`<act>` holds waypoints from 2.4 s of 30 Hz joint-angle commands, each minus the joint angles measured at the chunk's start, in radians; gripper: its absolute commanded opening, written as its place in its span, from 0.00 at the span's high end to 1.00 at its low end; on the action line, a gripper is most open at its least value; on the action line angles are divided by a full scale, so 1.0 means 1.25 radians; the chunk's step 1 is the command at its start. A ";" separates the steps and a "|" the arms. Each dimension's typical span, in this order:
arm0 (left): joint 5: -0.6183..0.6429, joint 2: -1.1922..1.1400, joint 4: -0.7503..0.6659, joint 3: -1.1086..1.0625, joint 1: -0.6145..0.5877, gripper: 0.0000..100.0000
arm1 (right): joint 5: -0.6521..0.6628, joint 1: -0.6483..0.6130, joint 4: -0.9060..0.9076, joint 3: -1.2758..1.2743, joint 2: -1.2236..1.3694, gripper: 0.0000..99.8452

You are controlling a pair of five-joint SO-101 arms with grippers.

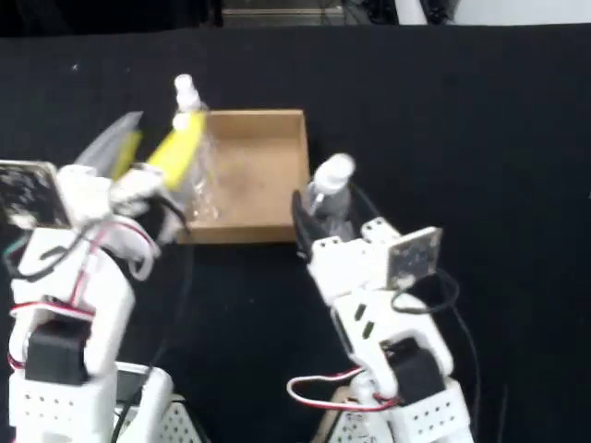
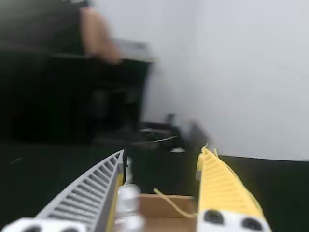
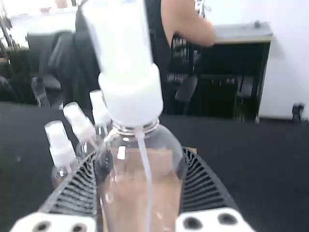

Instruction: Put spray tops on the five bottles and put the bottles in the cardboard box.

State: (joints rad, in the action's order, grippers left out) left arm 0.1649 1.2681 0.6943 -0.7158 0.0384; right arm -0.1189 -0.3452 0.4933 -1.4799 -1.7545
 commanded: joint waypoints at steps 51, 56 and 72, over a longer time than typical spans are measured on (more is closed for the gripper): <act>-0.001 0.011 -0.503 -0.711 -0.358 0.78 | -0.004 0.621 -0.746 0.538 1.315 0.98; -0.001 0.011 -0.503 -0.711 -0.358 0.78 | -0.002 0.703 -0.763 0.634 1.504 0.98; -0.001 0.011 -0.503 -0.709 -0.358 0.78 | -0.002 0.792 -1.099 0.606 1.731 0.97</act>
State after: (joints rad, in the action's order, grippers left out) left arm 0.1649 1.2697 0.0867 -1.6134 -0.4097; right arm -0.1220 0.6260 -0.8232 -0.7127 0.4258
